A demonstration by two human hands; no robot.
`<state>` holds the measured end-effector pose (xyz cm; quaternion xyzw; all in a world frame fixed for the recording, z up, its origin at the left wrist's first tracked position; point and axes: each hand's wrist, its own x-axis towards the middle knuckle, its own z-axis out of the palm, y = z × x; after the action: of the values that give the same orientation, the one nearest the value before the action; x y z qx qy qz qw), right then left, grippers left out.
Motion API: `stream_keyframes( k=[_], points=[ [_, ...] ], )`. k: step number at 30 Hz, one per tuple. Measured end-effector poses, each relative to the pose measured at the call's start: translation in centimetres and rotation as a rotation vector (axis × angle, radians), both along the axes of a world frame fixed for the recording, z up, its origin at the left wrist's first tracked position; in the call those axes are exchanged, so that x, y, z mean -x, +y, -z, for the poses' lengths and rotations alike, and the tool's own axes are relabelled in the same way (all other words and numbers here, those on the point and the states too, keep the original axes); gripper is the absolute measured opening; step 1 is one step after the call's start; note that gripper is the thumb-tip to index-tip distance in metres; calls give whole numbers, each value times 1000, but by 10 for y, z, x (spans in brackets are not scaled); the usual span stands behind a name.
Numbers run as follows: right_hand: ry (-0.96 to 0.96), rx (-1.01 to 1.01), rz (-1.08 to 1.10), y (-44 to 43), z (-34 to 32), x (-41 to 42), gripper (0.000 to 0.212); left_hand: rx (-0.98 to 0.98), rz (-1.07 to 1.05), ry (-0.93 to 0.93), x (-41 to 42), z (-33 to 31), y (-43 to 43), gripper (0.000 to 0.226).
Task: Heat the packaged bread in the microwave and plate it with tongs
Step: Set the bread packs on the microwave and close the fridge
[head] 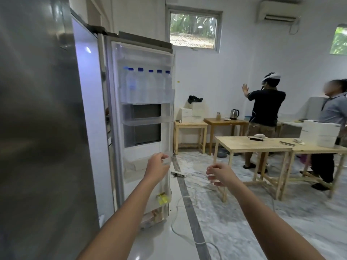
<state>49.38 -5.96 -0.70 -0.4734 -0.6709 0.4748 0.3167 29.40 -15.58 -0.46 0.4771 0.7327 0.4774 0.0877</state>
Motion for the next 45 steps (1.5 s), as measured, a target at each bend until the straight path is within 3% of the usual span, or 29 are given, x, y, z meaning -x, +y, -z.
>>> stream_keyframes(
  k=[9,17,27,32,37,45],
  points=[
    [-29,-36,-6,121,-9,91,8,-17,63,-13,96,-23,153,37],
    [-7,11,92,273,4,87,10,50,179,-47,93,4,315,32],
    [41,-1,68,511,-6,94,13,7,134,-56,117,-5,547,32],
    [21,45,20,617,3,135,18,86,69,56,148,5,630,32],
    [1,35,-87,707,3,211,16,22,-66,211,199,-15,702,29],
    [167,124,-382,806,-24,353,18,-7,-428,827,253,-66,756,34]
  ],
)
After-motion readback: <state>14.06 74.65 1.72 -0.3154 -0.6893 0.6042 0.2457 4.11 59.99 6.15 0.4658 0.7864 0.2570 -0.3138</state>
